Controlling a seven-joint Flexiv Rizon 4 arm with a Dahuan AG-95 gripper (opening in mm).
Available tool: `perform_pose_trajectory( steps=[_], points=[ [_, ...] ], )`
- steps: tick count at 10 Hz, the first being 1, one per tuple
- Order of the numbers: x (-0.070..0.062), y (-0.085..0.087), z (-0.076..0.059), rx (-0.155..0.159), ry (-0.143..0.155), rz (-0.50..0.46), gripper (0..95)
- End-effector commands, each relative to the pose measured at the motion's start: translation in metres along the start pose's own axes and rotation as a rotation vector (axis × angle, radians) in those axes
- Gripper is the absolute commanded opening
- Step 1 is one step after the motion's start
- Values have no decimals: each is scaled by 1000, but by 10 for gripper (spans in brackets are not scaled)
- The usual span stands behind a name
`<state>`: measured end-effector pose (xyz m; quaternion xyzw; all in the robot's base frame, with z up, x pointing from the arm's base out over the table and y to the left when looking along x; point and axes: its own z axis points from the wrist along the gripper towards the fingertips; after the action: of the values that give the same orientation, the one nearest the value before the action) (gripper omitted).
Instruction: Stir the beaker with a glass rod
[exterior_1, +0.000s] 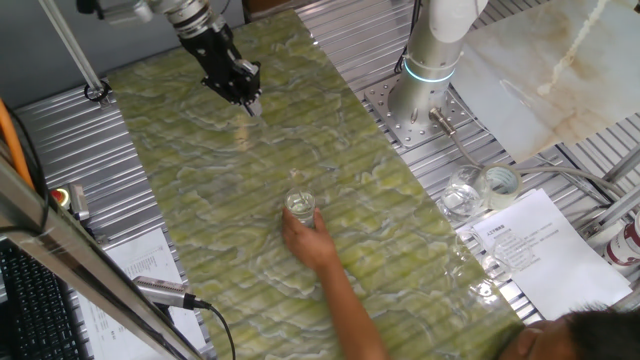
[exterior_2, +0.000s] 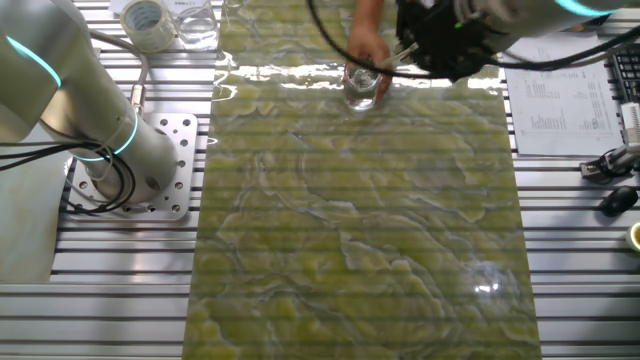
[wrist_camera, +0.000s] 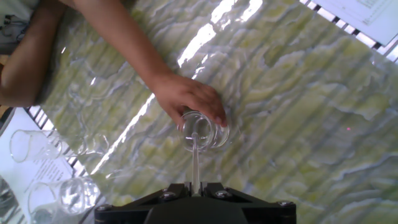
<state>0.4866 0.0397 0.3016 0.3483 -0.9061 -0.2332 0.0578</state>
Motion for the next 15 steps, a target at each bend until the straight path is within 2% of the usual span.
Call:
perform_pose_trajectory(
  steps=[1,4,7,10,15],
  points=[
    [1,2,2,11,-7,2,0],
    [1,2,2,13,27,-2,0],
    [1,2,2,13,23,26,0],
    [1,2,2,50,28,46,0],
    [1,2,2,59,-1,62,0]
  ],
)
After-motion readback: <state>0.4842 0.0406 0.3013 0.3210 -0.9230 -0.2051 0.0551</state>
